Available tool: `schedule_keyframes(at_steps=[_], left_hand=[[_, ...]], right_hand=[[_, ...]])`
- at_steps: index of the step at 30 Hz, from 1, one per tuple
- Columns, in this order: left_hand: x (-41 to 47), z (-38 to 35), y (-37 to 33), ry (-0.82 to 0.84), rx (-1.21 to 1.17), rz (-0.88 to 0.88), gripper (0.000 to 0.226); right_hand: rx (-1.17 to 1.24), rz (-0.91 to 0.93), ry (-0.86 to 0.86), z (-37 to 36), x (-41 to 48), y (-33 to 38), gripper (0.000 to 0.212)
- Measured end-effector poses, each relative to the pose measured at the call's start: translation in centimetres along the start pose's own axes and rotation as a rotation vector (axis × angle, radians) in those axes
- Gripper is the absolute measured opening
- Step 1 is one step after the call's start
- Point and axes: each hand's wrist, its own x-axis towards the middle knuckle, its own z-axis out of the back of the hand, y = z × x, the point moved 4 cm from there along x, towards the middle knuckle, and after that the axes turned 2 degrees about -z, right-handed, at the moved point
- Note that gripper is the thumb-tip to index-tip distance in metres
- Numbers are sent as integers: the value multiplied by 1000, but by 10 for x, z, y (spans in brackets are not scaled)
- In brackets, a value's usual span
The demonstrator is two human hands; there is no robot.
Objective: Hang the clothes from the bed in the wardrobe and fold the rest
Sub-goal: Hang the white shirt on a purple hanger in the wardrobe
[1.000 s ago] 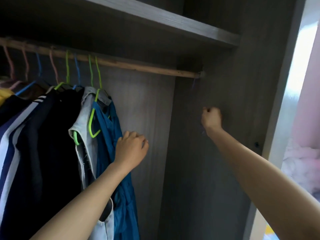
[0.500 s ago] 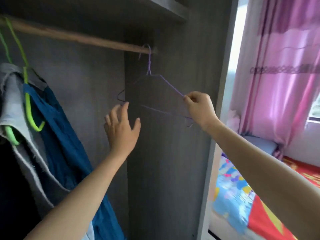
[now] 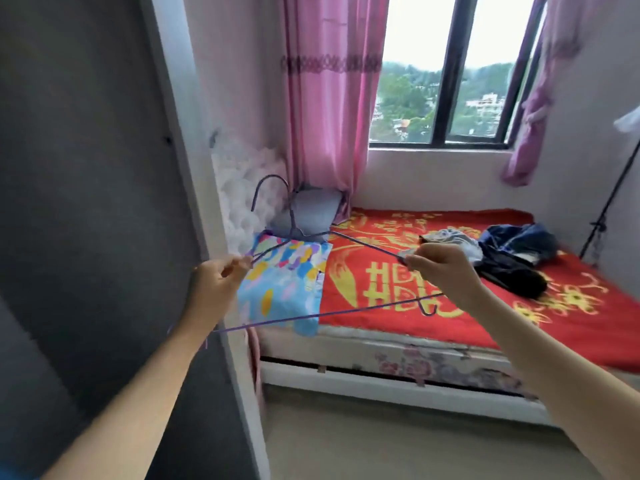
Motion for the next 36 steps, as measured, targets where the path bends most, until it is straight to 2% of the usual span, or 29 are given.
schedule_keyframes(at_steps=[2, 5, 7, 11, 14, 17, 19, 21, 22, 23, 24, 26, 28, 29, 31, 33, 34, 36], left_hand=[[-11, -50, -12, 99, -45, -2, 24], [-33, -125, -40, 173, -92, -35, 9], [-53, -181, -70, 224, -97, -150, 5], [-117, -298, -145, 474, -207, -346, 10], [-179, -367, -211, 707, -359, -484, 17], [-249, -416, -282, 989, -546, -579, 18], [-285, -434, -325, 1127, -663, -601, 7], [-317, -447, -362, 1184, -738, -677, 43], [-331, -454, -378, 1174, -761, -723, 54], [-347, -462, -397, 1156, -778, -742, 52], [-360, -472, -411, 1135, -768, -706, 40], [-389, -494, -430, 1078, -720, -571, 21], [-421, -515, -444, 1091, -669, -475, 24], [-441, -525, -452, 1134, -626, -482, 29], [-477, -542, -460, 1272, -443, -604, 46], [-508, -560, -460, 1397, -209, -819, 64], [-518, -567, -459, 1416, -113, -925, 69], [-530, -577, -459, 1384, -29, -1072, 63]], right_hand=[[-107, -22, -21, 41, -23, -22, 27], [-374, -58, -36, 108, -65, -56, 28], [-499, -124, -18, 153, -99, -77, 28], [-555, -287, -5, 228, -175, -95, 12], [-564, -389, -57, 268, -235, -81, 15], [-621, -529, -238, 311, -307, -58, 22], [-621, -616, -370, 333, -353, -43, 33], [-582, -730, -534, 353, -398, -25, 38], [-573, -785, -626, 362, -421, -16, 39], [-571, -840, -735, 370, -448, -4, 40], [-569, -879, -840, 376, -473, 7, 41], [-570, -922, -1065, 383, -520, 27, 49], [-608, -925, -1298, 383, -564, 46, 55], [-631, -927, -1413, 380, -584, 57, 54], [-662, -941, -1582, 374, -614, 66, 52], [-668, -942, -1691, 368, -631, 70, 52], [-662, -934, -1720, 366, -636, 68, 52], [-663, -940, -1750, 367, -638, 63, 45]])
